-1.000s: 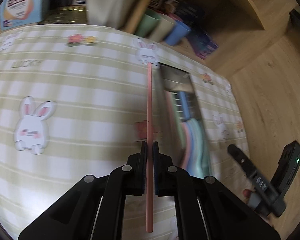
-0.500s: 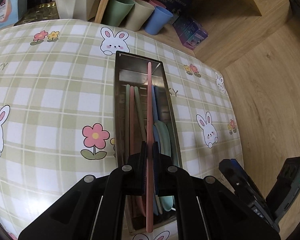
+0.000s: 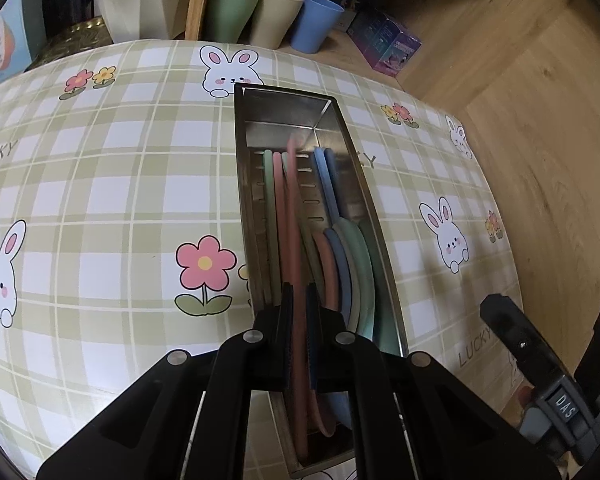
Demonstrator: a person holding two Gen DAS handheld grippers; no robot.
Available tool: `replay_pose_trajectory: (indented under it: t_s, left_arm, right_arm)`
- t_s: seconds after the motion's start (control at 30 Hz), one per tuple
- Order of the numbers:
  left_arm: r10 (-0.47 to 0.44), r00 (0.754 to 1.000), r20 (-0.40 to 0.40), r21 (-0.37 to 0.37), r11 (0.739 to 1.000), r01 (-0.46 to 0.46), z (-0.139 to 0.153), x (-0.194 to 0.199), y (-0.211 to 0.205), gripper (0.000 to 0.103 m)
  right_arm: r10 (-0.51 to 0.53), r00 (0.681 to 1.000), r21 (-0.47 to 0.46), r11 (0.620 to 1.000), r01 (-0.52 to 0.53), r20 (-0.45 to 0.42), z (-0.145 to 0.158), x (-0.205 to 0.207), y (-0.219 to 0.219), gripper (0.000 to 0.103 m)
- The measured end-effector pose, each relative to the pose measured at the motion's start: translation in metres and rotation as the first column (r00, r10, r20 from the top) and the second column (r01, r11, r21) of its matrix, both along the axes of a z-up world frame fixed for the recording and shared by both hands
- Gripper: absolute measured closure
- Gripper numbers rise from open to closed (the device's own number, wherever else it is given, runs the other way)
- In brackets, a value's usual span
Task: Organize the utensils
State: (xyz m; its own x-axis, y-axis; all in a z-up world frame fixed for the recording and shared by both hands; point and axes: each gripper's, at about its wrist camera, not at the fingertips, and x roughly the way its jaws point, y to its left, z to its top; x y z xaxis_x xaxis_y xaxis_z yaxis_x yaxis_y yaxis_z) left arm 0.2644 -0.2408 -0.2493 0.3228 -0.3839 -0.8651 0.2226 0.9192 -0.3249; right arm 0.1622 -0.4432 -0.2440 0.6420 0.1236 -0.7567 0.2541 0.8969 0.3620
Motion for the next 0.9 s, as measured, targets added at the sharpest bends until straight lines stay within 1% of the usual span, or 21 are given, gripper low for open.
replay_pose_trajectory:
  t_s: [0.17,0.33,0.43,0.5,0.53,0.6,0.63,0.7,0.8,0.9]
  left_arm:
    - [-0.011,1.000,0.020,0.008,1.000,0.011,0.006,-0.003,0.002,0.096]
    - [-0.023,0.998,0.061,0.032,0.999,0.021,0.020,-0.009,0.011,0.094]
    - [-0.036,0.994,0.102,0.071,0.997,0.029,0.032,-0.014,0.021,0.087]
    - [-0.039,0.990,0.135,0.087,0.996,0.028,0.043,-0.018,0.031,0.074]
    - [-0.042,0.987,0.154,0.092,0.995,0.028,0.048,-0.020,0.036,0.070]
    - [-0.038,0.979,0.201,0.098,0.995,0.019,0.061,-0.025,0.051,0.053]
    - [-0.037,0.975,0.221,0.094,0.995,0.016,0.067,-0.028,0.058,0.048]
    - [-0.031,0.962,0.273,0.092,0.996,0.006,0.082,-0.034,0.075,0.030]
    - [-0.016,0.937,0.349,0.114,0.993,-0.025,0.103,-0.046,0.102,0.015]
    - [0.003,0.909,0.417,0.126,0.990,-0.061,0.124,-0.057,0.129,0.010]
  right_arm:
    - [0.003,1.000,-0.019,1.000,-0.003,0.004,0.008,-0.003,0.004,0.017]
    - [0.006,1.000,-0.047,0.999,-0.006,0.015,0.022,-0.005,0.010,0.017]
    - [0.020,0.999,-0.069,0.997,-0.018,0.029,0.035,-0.005,0.019,0.017]
    - [0.030,0.999,-0.082,0.996,-0.027,0.038,0.042,-0.006,0.027,0.017]
    - [0.035,0.999,-0.087,0.996,-0.031,0.042,0.046,-0.006,0.031,0.017]
    - [0.050,0.997,-0.097,0.994,-0.044,0.054,0.056,-0.006,0.041,0.017]
    - [0.058,0.996,-0.104,0.993,-0.051,0.065,0.062,-0.007,0.048,0.017]
    - [0.072,0.994,-0.118,0.991,-0.062,0.084,0.071,-0.008,0.060,0.015]
    - [0.094,0.990,-0.151,0.986,-0.077,0.106,0.087,-0.009,0.080,0.015]
    - [0.126,0.982,-0.188,0.977,-0.099,0.139,0.104,-0.013,0.103,0.015]
